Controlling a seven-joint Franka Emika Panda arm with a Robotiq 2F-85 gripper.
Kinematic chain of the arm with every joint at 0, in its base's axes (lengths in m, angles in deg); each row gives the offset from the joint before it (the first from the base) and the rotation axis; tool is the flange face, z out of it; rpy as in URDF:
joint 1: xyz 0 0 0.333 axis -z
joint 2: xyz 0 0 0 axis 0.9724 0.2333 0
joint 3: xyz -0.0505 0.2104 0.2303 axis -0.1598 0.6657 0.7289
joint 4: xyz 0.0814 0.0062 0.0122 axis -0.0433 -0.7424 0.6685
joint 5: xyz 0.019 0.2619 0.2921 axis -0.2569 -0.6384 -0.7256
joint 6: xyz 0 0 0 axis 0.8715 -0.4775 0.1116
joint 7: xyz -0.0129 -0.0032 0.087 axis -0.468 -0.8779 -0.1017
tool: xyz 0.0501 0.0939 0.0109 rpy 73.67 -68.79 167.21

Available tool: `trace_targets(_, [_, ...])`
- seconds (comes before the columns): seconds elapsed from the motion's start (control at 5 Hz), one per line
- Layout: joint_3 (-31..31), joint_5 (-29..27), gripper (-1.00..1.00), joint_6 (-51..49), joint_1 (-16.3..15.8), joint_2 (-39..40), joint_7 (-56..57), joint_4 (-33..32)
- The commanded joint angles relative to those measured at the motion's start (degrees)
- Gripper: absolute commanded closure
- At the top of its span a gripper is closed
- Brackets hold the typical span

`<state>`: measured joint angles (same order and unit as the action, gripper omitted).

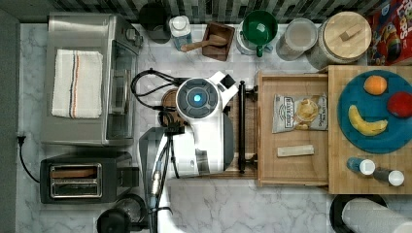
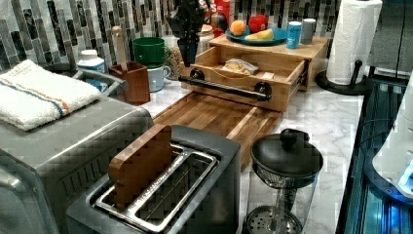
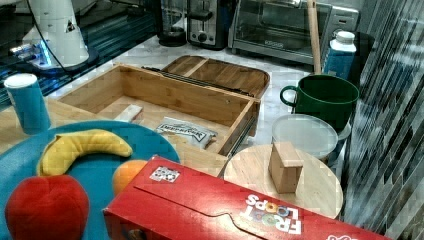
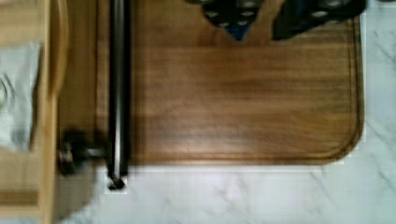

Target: Close the drawer.

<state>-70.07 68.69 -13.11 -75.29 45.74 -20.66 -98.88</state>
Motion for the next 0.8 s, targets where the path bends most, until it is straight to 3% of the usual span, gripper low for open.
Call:
trace_targets(0.2, [-1.43,-1.10,1.00,9.74,3.07,7.86,11.79,-3.93])
trace_targets(0.8, [-1.56,-1.10,1.00,12.29,4.44,9.31,13.22,-5.04])
